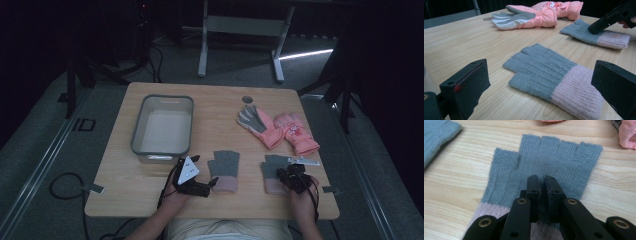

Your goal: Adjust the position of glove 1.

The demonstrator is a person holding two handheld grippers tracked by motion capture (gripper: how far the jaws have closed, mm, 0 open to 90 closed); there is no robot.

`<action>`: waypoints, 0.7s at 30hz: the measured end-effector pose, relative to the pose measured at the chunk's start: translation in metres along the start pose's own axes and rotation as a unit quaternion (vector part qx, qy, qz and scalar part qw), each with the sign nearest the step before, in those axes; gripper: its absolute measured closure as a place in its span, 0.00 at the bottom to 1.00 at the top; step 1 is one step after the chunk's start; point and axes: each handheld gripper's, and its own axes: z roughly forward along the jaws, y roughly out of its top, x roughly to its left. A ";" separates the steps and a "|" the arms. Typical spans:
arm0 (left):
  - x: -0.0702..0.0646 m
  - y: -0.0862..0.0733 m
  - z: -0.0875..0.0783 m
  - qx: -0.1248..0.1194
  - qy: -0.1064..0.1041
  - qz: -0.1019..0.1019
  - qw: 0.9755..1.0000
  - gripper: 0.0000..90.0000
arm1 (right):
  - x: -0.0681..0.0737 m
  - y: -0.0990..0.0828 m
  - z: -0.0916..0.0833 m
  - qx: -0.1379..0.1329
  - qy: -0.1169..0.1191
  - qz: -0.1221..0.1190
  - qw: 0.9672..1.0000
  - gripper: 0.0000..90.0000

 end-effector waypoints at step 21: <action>0.000 0.000 0.000 0.000 0.000 -0.001 1.000 0.01 | -0.031 0.024 -0.009 0.021 0.109 -0.151 0.982 0.72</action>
